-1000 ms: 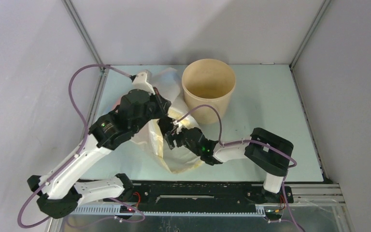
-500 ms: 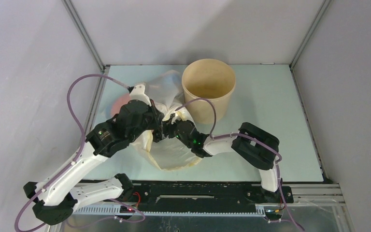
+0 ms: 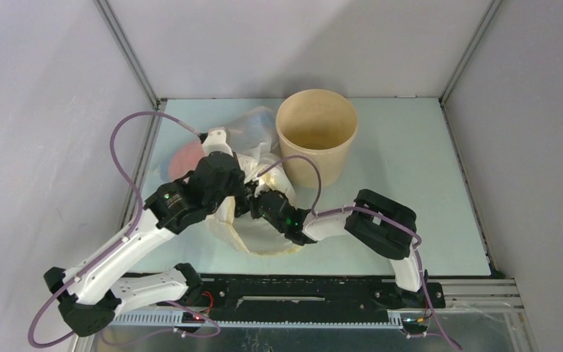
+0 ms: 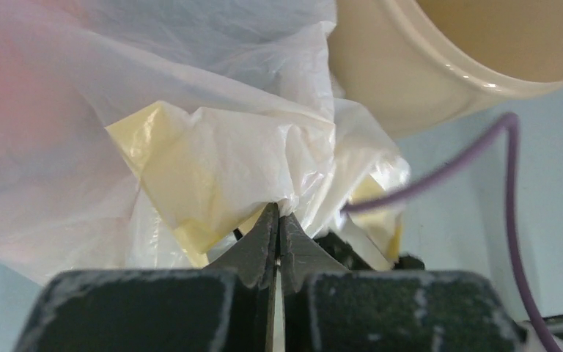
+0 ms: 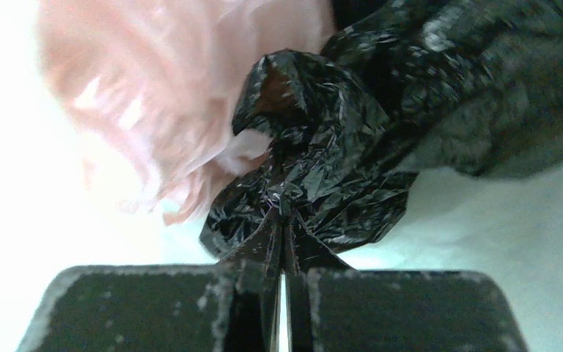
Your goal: Put the trash bags into the trash bin
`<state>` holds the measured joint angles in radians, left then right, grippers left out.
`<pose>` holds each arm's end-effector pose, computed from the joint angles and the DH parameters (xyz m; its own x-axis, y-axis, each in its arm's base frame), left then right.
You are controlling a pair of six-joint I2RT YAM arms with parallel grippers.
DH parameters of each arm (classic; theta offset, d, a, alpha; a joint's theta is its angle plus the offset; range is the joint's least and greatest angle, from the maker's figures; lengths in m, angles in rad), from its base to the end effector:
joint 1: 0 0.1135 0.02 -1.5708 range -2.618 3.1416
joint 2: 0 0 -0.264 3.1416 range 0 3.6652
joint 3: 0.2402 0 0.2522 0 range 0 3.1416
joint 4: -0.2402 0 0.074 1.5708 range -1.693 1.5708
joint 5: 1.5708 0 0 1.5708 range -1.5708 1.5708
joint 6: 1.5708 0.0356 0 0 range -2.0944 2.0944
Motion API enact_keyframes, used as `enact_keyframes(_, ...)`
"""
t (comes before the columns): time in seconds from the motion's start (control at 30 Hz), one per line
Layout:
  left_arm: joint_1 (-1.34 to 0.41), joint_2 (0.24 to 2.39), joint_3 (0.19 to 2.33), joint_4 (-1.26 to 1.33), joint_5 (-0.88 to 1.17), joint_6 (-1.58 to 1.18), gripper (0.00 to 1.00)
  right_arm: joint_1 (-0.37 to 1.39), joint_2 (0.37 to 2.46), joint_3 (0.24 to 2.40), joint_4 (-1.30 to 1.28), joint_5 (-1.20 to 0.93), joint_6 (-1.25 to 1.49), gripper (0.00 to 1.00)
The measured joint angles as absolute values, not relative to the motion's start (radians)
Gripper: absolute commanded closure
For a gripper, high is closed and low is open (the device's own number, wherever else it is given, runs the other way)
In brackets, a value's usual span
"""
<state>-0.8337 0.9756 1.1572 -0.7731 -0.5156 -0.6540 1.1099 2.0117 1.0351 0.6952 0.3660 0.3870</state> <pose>0.1402 -0.1283 0.3768 -0.5220 -0.2124 -0.8261 0.0649 0.9558 -0.2868 0.1993 0.3728 0.1531 -0.3723 0.0426 -0.9271 -0.5863 0.7636 0.2705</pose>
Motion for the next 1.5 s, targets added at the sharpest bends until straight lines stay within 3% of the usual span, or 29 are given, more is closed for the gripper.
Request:
enact_keyframes(0.4, -0.691, 1.025, 1.126, -0.752, -0.517, -0.643, 0.97, 1.321, 1.763, 0.868, 0.702, 0.525, 0.248, 1.0)
enact_keyframes(0.73, -0.656, 1.041, 1.004, -0.684, -0.509, -0.65, 0.98, 1.356, 1.459, 0.816, 0.616, 0.591, 0.18, 1.0)
enact_keyframes(1.5, -0.58, 1.271, 0.726, -0.274, -0.545, -0.722, 1.0, 1.304, 0.628, 0.814, -0.168, 0.772, 0.355, 1.0)
